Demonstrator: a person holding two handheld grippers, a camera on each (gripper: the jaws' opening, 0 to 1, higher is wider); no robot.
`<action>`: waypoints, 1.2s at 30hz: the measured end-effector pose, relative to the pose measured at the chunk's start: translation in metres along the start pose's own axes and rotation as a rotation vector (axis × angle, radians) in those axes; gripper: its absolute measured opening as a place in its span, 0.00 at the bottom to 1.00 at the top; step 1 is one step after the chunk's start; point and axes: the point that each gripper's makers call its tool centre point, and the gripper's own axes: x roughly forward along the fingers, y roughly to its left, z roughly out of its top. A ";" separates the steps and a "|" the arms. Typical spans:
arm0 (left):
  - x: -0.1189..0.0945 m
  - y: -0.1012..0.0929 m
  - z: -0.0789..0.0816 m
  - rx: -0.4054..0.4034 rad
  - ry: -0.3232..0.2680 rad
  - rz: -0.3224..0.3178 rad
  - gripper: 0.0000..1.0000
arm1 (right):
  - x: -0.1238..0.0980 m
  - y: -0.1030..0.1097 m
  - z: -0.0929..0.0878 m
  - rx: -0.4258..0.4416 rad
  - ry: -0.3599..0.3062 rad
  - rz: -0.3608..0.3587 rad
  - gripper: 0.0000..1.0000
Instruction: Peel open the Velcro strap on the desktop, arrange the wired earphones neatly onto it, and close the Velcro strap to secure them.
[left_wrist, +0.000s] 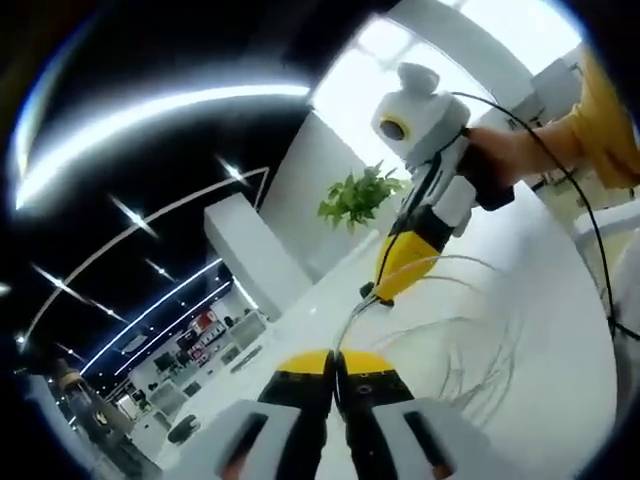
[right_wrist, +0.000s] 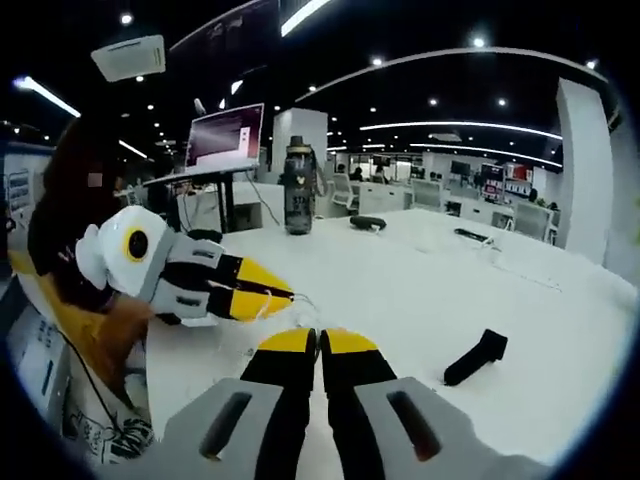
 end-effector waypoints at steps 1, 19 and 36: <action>0.000 0.001 0.000 0.011 0.002 0.008 0.06 | 0.000 0.002 0.000 0.005 -0.002 0.007 0.05; 0.001 0.002 -0.001 0.048 0.014 0.018 0.09 | 0.002 0.007 0.005 0.031 -0.019 0.030 0.05; 0.000 0.004 -0.001 0.066 0.018 0.033 0.11 | 0.000 0.003 0.003 0.095 -0.019 0.039 0.05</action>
